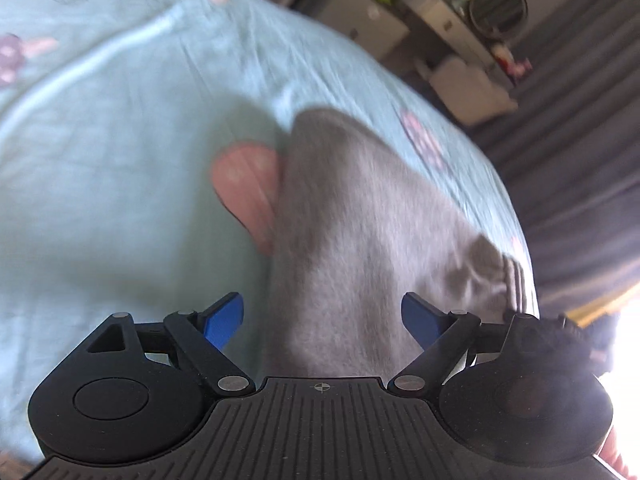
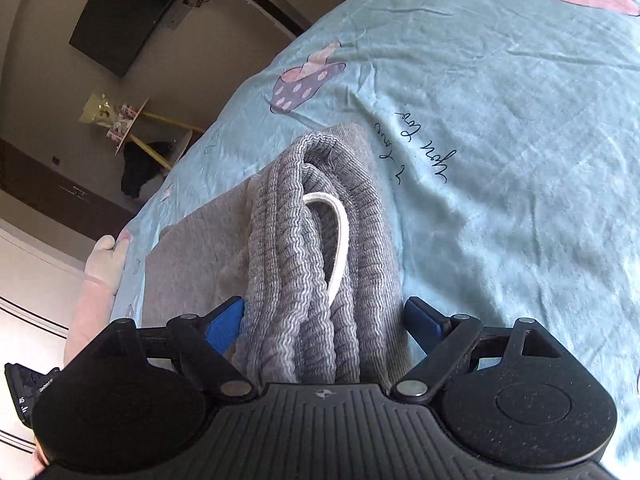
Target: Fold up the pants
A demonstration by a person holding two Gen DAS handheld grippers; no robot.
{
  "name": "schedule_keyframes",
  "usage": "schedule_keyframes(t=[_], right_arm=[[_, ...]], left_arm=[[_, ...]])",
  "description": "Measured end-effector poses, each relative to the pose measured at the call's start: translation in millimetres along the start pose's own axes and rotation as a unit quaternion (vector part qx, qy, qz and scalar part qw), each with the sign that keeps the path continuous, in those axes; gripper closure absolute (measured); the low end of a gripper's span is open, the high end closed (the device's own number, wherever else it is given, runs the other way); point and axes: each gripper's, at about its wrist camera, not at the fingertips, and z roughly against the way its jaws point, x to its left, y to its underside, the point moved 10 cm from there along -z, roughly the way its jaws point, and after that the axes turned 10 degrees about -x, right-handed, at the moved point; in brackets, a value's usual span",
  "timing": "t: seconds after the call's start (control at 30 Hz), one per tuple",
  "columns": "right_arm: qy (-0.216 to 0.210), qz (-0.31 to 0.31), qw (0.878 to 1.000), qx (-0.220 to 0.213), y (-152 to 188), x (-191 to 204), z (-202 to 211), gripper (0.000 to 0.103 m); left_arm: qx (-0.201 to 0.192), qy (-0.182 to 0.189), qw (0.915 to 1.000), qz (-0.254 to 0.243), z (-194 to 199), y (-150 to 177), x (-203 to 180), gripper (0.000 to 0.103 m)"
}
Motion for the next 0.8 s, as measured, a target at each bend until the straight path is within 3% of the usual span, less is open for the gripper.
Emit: schedule_keyframes(t=[0.13,0.3,0.4,0.53,0.6,0.7,0.8], right_arm=[[-0.021,0.0,0.999,0.027,-3.3,-0.1,-16.3,0.016],[-0.047,-0.014,0.998,0.035,-11.5,-0.3,-36.3,0.028],[-0.055,-0.014,0.998,0.041,-16.8,1.0,-50.0,0.029],[-0.048,0.005,0.998,0.043,-20.0,6.9,-57.7,0.029],[-0.036,0.048,0.997,0.04,-18.1,15.7,-55.3,0.04],[-0.029,0.084,0.996,0.028,-19.3,29.6,-44.7,0.047],[-0.041,0.091,0.995,0.016,-27.4,43.8,-33.5,0.05]], left_arm=[[0.048,0.013,0.9988,-0.009,-47.1,13.7,-5.1,0.013],[0.056,0.051,0.9971,0.003,-74.2,5.4,-13.0,0.016],[0.06,0.065,0.9961,0.004,-87.6,0.6,-15.7,0.022],[0.064,0.068,0.9954,0.02,-93.7,-5.3,-12.2,0.038],[0.056,0.067,0.9961,0.013,-91.6,-7.0,-16.0,0.054],[0.033,0.039,0.9986,-0.017,-81.1,-8.1,-30.0,0.063],[0.012,0.042,0.9986,-0.031,-68.6,-18.9,-45.5,0.071]])
